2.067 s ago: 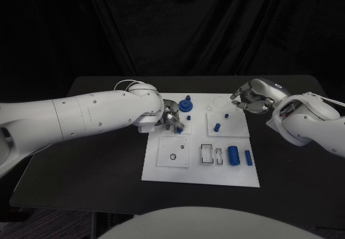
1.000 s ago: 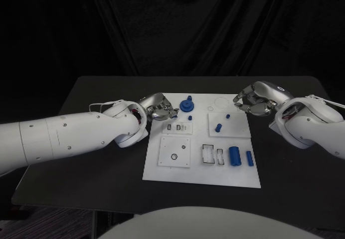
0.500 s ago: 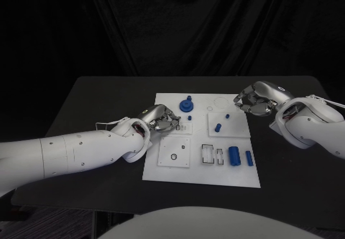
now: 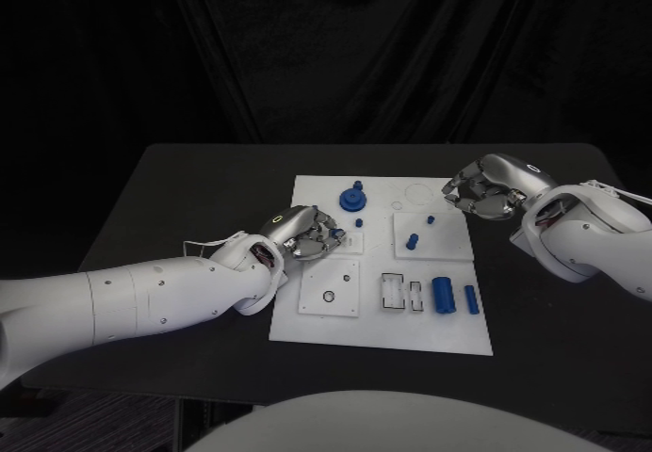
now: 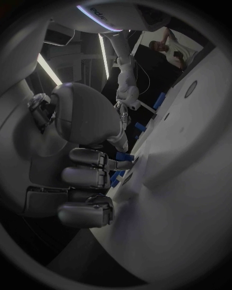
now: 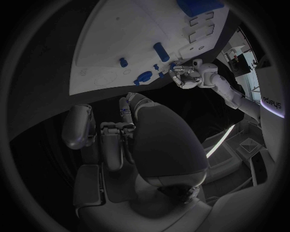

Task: Assemble the parts on the task board

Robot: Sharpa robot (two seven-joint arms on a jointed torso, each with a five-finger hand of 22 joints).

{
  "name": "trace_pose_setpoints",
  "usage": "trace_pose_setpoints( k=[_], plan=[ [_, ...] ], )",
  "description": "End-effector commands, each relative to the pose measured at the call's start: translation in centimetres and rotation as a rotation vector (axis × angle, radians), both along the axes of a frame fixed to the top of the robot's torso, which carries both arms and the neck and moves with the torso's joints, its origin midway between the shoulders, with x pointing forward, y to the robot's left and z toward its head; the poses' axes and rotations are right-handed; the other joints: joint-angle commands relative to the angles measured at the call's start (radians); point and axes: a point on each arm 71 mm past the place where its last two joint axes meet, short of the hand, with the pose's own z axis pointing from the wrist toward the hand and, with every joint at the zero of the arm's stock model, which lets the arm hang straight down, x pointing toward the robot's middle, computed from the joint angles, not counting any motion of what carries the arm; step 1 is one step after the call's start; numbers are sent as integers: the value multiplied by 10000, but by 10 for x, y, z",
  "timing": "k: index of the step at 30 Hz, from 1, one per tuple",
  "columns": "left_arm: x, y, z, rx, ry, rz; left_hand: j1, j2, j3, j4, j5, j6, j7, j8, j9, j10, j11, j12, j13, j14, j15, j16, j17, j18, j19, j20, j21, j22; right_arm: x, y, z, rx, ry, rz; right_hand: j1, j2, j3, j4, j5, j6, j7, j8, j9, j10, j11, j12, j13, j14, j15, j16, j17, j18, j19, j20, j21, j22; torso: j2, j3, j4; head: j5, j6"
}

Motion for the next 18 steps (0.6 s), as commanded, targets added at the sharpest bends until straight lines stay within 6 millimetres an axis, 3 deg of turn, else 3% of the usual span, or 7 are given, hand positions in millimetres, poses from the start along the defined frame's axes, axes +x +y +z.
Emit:
trace_pose_setpoints(
  k=[1, 7, 18],
  plan=[
    [-6, -7, 4, -280, -1282, -1528, 315, 0, 26, -133, 26, -77, -6, -68, -54, 1040, 75, 35, 2634, 1074, 94, 27, 2633, 22, 226, 82, -18, 1982, -1, -1, 0, 82, -42, -96, -37, 54, 54, -31, 36, 36, 12, 26, 2, 883, 8, -63, 2478, 1044, 22, -43, 2574, 13, -54, -23, -62, 1469, 2, 1, 2, -11, 1],
    [-8, -5, 1, -371, -1820, -2107, 928, -51, 7, -239, -117, -62, 45, -175, -213, 1040, 132, 35, 2634, 1074, 162, 27, 2633, 71, 72, 155, -183, 1900, -2, -2, -1, 114, -25, -114, -35, 54, 59, -35, 47, 26, 13, 17, -1, 882, 8, -63, 2477, 1044, 22, -42, 2574, 14, -55, -25, -67, 1468, 0, -3, 15, -49, 1],
    [-6, 1, -4, -249, -1915, -2183, 1180, -72, -85, -126, -172, -112, 136, -310, -368, 1040, 214, 35, 2634, 1074, 237, 27, 2633, 137, -127, 229, -427, 1767, -3, -4, -1, 106, 21, -153, -34, 53, 65, -39, 60, 12, 16, 5, -5, 883, 9, -62, 2478, 1045, 21, -40, 2576, 14, -56, -27, -71, 1467, 3, -15, -7, -46, 1]
  ],
)
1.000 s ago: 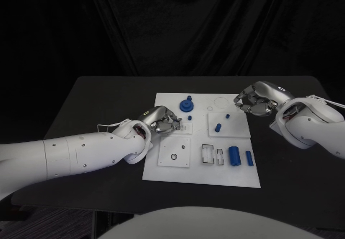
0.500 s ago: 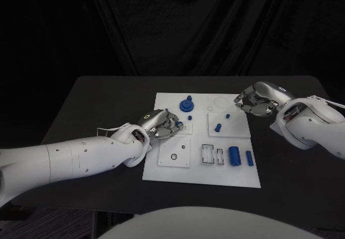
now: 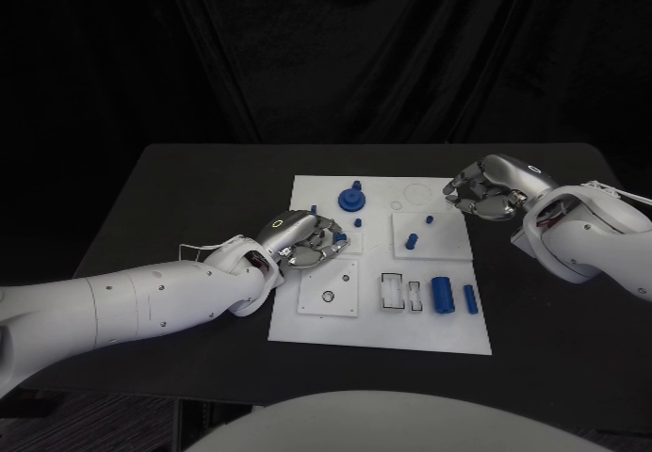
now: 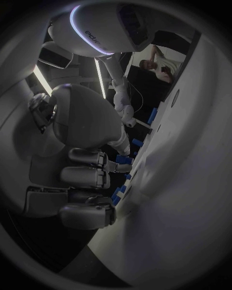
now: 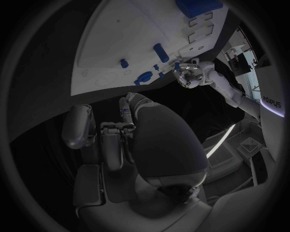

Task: Assemble the parts on the task board

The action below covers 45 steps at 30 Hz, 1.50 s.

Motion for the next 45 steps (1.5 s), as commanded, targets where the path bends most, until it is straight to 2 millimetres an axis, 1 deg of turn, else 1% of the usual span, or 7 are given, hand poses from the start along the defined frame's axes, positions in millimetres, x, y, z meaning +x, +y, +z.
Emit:
trace_pose_setpoints(
  k=[1, 10, 15, 21, 28, 38, 45],
  plan=[
    [-2, -1, 0, -51, -341, -349, 82, -17, -105, 56, -78, 6, 53, -83, -38, 1053, 98, 36, 2634, 1037, 68, 27, 2633, 137, -25, 65, -72, 1767, -1, -1, -1, 52, -23, -81, -34, 53, 39, -13, 60, 12, 16, 5, -4, 883, 9, -62, 2480, 1045, 21, -40, 2576, 14, -56, -27, -32, 1460, 1, 3, -21, 7, 2],
    [0, 4, -1, 51, -237, -95, 82, -45, -257, 251, -185, -139, 145, -264, -194, 1053, 172, 36, 2634, 1037, 128, 27, 2633, 123, 16, 121, -51, 1799, -1, -1, -1, 21, 51, -95, -37, 53, 44, -15, 71, 4, 20, -5, -7, 885, 12, -61, 2482, 1044, 21, -43, 2574, 14, -57, -28, -35, 1459, 10, 9, -8, 12, 2],
    [-1, 4, -2, 253, -358, -141, 292, -40, -378, 344, -311, -464, 324, -605, -505, 1053, 322, 36, 2634, 1037, 251, 27, 2633, 117, 35, 229, -62, 1817, -1, -1, -2, 2, 96, -108, -37, 53, 44, -15, 71, 4, 20, -5, -7, 885, 12, -61, 2482, 1044, 21, -43, 2574, 14, -57, -28, -35, 1459, 16, 12, -1, 13, 2],
    [-2, 4, -2, 467, -475, -186, 398, -43, -476, 414, -555, -526, 398, -805, -804, 1053, 376, 36, 2634, 1037, 314, 27, 2633, 103, 85, 296, -21, 1860, -1, -1, -3, -22, 157, -122, -37, 53, 44, -15, 71, 4, 20, -5, -7, 885, 12, -61, 2482, 1044, 21, -43, 2574, 14, -57, -28, -35, 1459, 15, 8, 0, 21, 2],
    [-2, 5, -2, 514, -546, -215, 629, -30, -579, 591, -610, -568, 553, -1399, -1880, 1053, 502, 36, 2634, 1037, 427, 27, 2633, 90, 134, 412, 12, 1925, -1, -2, -4, -50, 218, -151, -45, 56, 47, -13, 75, 6, 21, -8, -7, 893, 13, -55, 2489, 1047, 22, -35, 2581, 11, -53, -29, -27, 1462, 13, 4, -6, 22, 2],
    [-3, 5, -2, 498, -606, -245, 703, 34, -603, 658, -606, -357, 526, -1462, -2241, 1053, 477, 36, 2634, 1037, 414, 27, 2633, 79, 170, 415, 53, 1966, -2, -2, -5, -86, 301, -186, -50, 66, 55, -12, 80, 9, 20, -12, -8, 893, 13, -54, 2490, 1048, 22, -33, 2583, 12, -54, -30, -34, 1460, 3, 10, -11, 25, 2],
    [-3, 5, -2, 501, -606, -206, 740, -25, -712, 803, -648, -478, 623, -1696, -2985, 1053, 562, 36, 2634, 1037, 469, 27, 2633, 69, 192, 451, 70, 2006, -2, -3, -5, -112, 355, -204, -50, 73, 60, -14, 82, 13, 16, -12, -7, 899, 10, -50, 2495, 1049, 21, -30, 2585, 13, -55, -31, -38, 1459, 2, 4, -15, 24, 2]
  ],
)
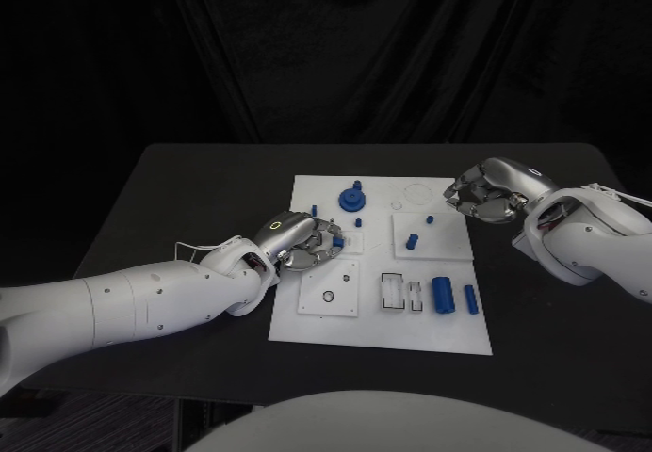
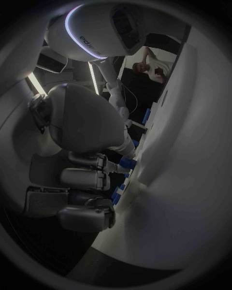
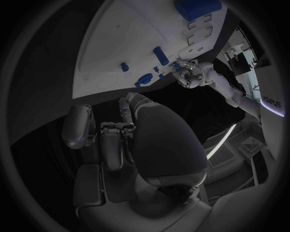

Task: Assemble the parts on the task board

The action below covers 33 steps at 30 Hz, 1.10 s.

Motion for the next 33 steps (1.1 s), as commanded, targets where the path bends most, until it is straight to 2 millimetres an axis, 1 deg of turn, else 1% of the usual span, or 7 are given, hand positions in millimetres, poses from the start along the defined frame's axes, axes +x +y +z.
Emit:
trace_pose_setpoints(
  k=[1, 5, 7, 13, 24, 29, 33],
  plan=[
    [-1, -1, 0, -27, -158, -30, 102, -18, -15, 92, -86, -121, 102, -68, -306, 1057, 110, 36, 2634, 1056, 104, 27, 2634, 70, 99, 85, 49, 2006, 0, -2, -2, -73, 171, -178, -50, 73, 61, -14, 38, 13, 16, -12, -6, 899, 10, -50, 2490, 1049, 21, -30, 2585, 13, -55, -31, -38, 1464, -4, -3, -8, 5, 2],
    [-1, 0, 1, -54, -217, -12, 138, -68, -95, 185, -151, -501, 198, -81, -892, 1057, 156, 36, 2634, 1056, 151, 27, 2634, 74, 95, 137, 34, 2020, 0, -2, -2, -90, 207, -186, -50, 73, 61, -14, 38, 13, 16, -12, -6, 899, 10, -50, 2490, 1049, 21, -30, 2585, 13, -55, -31, -38, 1464, -5, -1, -11, 4, 2],
    [-2, 0, 1, -94, -293, -3, 154, -110, -172, 234, -319, -860, 254, -81, -1254, 1057, 182, 36, 2634, 1056, 175, 27, 2634, 74, 96, 163, 27, 2029, 0, -2, -2, -97, 222, -189, -51, 73, 62, -14, 37, 17, 16, -11, -5, 899, 10, -50, 2490, 1048, 21, -31, 2584, 12, -54, -31, -36, 1465, -4, 6, -17, 15, 2],
    [-5, 0, 7, -405, -834, 107, 213, -186, -352, 245, -681, -1449, 260, -84, -1701, 1057, 165, 36, 2634, 1056, 167, 27, 2634, 60, 145, 165, 74, 2073, -1, -3, -3, -109, 251, -204, -55, 74, 62, -16, 35, 34, 13, -4, -1, 901, 9, -49, 2492, 1048, 20, -33, 2583, 13, -56, -32, -44, 1463, 3, 9, -14, -13, 2],
    [-16, 7, 26, -545, -1455, 249, 43, -283, -813, 454, -1166, -1980, 250, -64, -2364, 1057, 164, 36, 2634, 1056, 170, 27, 2634, 77, 111, 165, 4, 2076, -1, -3, -3, -119, 264, -250, -60, 68, 61, -20, 33, 56, 8, 3, 3, 903, 6, -47, 2494, 1049, 18, -28, 2587, 12, -54, -33, -41, 1464, 4, 6, 1, -120, 2],
    [-13, 8, 55, 5, -1910, 28, -95, -163, -977, 465, -1117, -1418, 238, 115, -2602, 1057, 156, 36, 2634, 1056, 163, 27, 2634, 66, 143, 159, 27, 2106, -1, -3, -2, -112, 248, -266, -63, 65, 59, -21, 32, 60, 8, 4, 4, 901, 6, -49, 2492, 1047, 18, -35, 2581, 12, -52, -34, -38, 1465, -4, 3, 2, -151, 2],
    [-2, 8, 85, 776, -2070, -162, -371, -55, -1141, 481, -1166, -538, 132, 402, -2766, 1057, 86, 36, 2634, 1056, 112, 27, 2634, -30, 388, 121, 347, 2266, 0, -2, -2, -104, 232, -260, -69, 61, 57, -19, 31, 65, 8, 5, 5, 893, 5, -55, 2485, 1047, 17, -35, 2581, 14, -56, -34, -49, 1462, -30, 24, -26, -149, 2]
  ],
)
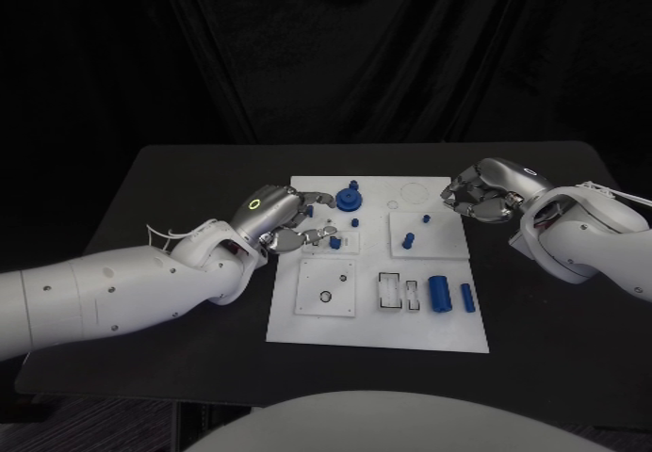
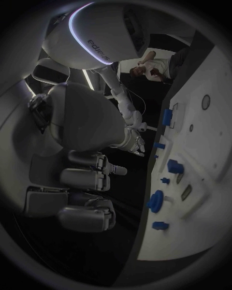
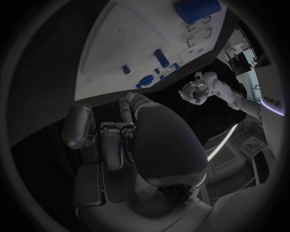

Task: Assemble the parts on the task board

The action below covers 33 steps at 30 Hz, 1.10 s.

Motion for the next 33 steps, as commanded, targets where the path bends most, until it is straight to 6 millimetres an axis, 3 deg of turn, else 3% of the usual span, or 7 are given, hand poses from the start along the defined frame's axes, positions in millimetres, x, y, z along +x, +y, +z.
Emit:
trace_pose_setpoints(
  k=[1, 7, 10, 13, 23, 28, 33],
  plan=[
    [9, -4, 22, 1363, -57, -115, -125, 64, -65, -1, -8, 474, -36, 148, -86, 1024, -22, 35, 2634, 1021, 2, 27, 2633, -38, 411, 47, 253, 2282, 0, 0, -1, -31, 63, -178, -69, 62, 57, -19, 31, 65, 8, 5, 6, 894, 5, -55, 2489, 1047, 17, -35, 2581, 14, -56, -34, -49, 1463, -37, 34, -54, 24, 2],
    [28, -13, 65, 3670, 367, -500, -54, 112, 66, -10, 26, 809, -136, 111, -330, 1024, -109, 35, 2634, 1021, -47, 27, 2633, -298, 1052, -4, 1106, 2635, 1, 1, 0, 23, -37, -137, -79, 60, 54, -15, 30, 71, 8, 7, 7, 903, 6, -47, 2498, 1051, 17, -24, 2590, 9, -47, -35, -27, 1470, -18, 45, -60, -2, 2],
    [36, -21, 80, 5236, 792, -816, -622, -4, 379, 14, -1011, 1227, -216, -8, -678, 1024, -166, 35, 2634, 1021, -58, 27, 2633, -298, 1052, -59, 1106, 2635, 0, 4, 1, 107, -167, -68, -82, 59, 53, -14, 30, 74, 7, 8, 7, 910, 5, -42, 2504, 1052, 17, -21, 2594, 5, -40, -35, -9, 1475, -5, 25, -10, -97, 2],
    [42, -30, 90, 7039, 1099, -1336, -855, -175, 487, 10, -1368, 1459, -319, -27, -796, 1024, -233, 35, 2634, 1021, -118, 27, 2633, -298, 1052, -80, 1106, 2635, 0, 6, 2, 228, -305, 8, -83, 57, 53, -16, 32, 82, 4, 11, 9, 916, 3, -37, 2510, 1050, 16, -27, 2588, 1, -32, -36, 9, 1480, -11, 45, -32, -116, 2],
    [47, -62, 97, 8924, 760, -2738, -1040, -380, 518, 24, -1555, 2345, -497, 344, -518, 1024, -365, 35, 2634, 1021, -227, 27, 2633, -298, 1052, -118, 1106, 2635, -1, 9, 5, 505, -595, 107, -67, 41, 59, -39, 49, 91, -5, 9, 10, 933, -6, -24, 2526, 1058, 11, -3, 2609, -7, -14, -38, 50, 1492, -18, 54, -41, -109, 2],
    [49, -78, 96, 9293, 577, -3214, -1716, -593, 37, 49, -1679, 2315, -453, 205, -505, 1024, -343, 35, 2634, 1021, -213, 27, 2633, -298, 1052, -126, 1106, 2635, -2, 11, 6, 558, -615, 158, -52, 40, 72, -57, 81, 98, -9, 7, 11, 946, -12, -13, 2540, 1062, 6, 11, 2621, -11, -4, -42, 69, 1498, 4, 40, -37, -152, 2],
    [49, -87, 93, 9539, 615, -3495, -1920, -419, -442, 36, -1659, 2441, -393, 87, -576, 1024, -180, 35, 2634, 1021, -92, 27, 2633, -298, 1052, -51, 1106, 2635, -2, 12, 6, 583, -622, 192, -46, 41, 85, -69, 118, 92, -7, -2, 9, 943, -12, -15, 2536, 1063, 2, 12, 2622, -10, -2, -46, 67, 1498, 22, 29, -21, -132, 2]
  ],
)
